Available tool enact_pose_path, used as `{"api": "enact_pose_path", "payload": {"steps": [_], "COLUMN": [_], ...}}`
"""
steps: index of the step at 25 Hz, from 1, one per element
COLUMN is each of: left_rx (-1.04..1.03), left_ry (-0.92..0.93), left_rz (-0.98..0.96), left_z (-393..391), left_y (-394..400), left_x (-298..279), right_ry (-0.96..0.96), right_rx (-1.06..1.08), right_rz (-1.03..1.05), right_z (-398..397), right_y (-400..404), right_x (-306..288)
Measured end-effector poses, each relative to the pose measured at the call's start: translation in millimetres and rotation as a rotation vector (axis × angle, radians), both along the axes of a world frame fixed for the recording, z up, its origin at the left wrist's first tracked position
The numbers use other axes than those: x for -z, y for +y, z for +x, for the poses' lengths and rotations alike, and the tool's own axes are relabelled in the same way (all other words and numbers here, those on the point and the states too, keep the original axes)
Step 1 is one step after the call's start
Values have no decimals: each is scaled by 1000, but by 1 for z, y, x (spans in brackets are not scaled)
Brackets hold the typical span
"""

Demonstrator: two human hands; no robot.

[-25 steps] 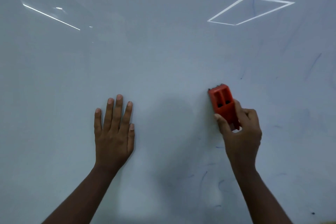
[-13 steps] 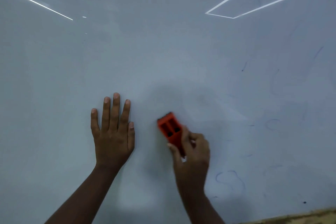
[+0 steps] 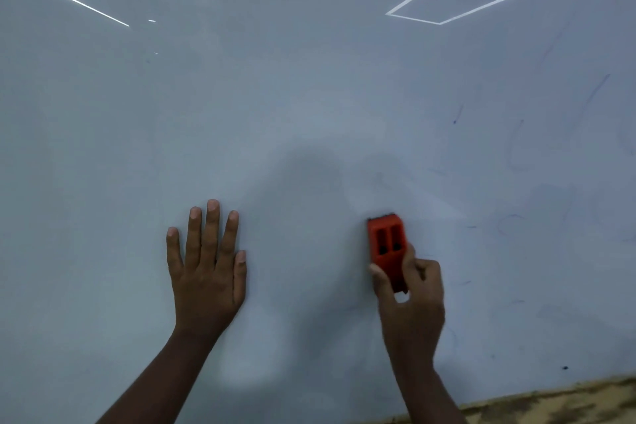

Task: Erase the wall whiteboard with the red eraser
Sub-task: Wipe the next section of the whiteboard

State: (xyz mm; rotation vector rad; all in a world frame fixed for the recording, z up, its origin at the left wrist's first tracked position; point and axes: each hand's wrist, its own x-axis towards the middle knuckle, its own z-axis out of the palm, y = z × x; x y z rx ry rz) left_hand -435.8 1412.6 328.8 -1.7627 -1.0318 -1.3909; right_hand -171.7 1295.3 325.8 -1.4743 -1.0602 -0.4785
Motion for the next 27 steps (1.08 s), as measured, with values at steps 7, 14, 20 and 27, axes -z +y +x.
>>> {"api": "enact_pose_path", "payload": {"steps": [7,14,20,27], "left_rx": [-14,-3,-20,8], "left_ry": [-51,-68,-15,-35], "left_rz": [-32,-46,-58,-63], "left_z": [10,14,11,14], "left_y": [-2,-4,-3,-4], "left_x": [18,31,47,60], "right_ry": [340,-201,-349,438], "right_rx": [-64,-46,-57,-95], "right_rz": [2,-94,-138,3], "right_z": [-14,-88,-57,14], "right_y": [-6,14,0,-17], "right_x": [29,64,74,47]}}
